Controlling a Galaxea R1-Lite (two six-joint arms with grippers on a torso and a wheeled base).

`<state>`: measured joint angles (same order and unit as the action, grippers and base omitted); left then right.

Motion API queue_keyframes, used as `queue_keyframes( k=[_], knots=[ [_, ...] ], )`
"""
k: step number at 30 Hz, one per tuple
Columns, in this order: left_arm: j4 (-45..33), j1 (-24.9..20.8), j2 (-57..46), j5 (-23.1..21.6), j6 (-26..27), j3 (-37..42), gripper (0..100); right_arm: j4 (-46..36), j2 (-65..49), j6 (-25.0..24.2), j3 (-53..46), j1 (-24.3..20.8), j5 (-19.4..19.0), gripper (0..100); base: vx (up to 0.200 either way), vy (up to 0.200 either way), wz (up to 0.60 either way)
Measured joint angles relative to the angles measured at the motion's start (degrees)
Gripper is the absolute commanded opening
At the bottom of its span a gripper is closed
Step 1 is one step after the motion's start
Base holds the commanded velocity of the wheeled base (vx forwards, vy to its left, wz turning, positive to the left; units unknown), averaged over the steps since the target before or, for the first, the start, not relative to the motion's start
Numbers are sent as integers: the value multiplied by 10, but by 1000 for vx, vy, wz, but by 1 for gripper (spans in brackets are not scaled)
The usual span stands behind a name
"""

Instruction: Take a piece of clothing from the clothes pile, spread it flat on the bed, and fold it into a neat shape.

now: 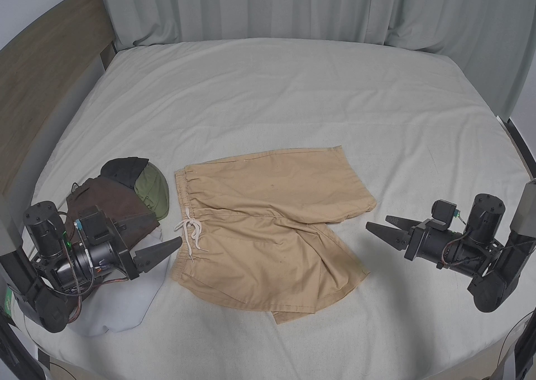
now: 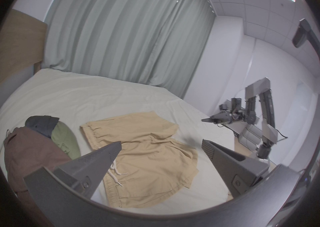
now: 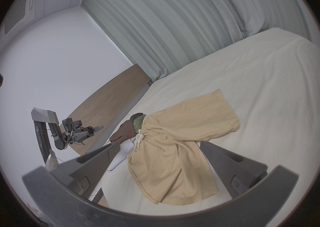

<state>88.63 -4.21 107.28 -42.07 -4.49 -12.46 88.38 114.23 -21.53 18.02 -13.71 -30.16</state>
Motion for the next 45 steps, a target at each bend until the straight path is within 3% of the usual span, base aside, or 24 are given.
queue_keyframes(
  k=[7,13,45],
  knots=[
    [1,24,4,-91,86,3,100,0,9,0,-12,0,-2,100,0,0,0],
    [1,35,15,-123,144,0,100,1,24,1,-14,2,-2,100,0,0,0],
    [0,39,33,-124,148,1,100,2,161,-5,-34,13,1,100,0,0,0]
  ],
)
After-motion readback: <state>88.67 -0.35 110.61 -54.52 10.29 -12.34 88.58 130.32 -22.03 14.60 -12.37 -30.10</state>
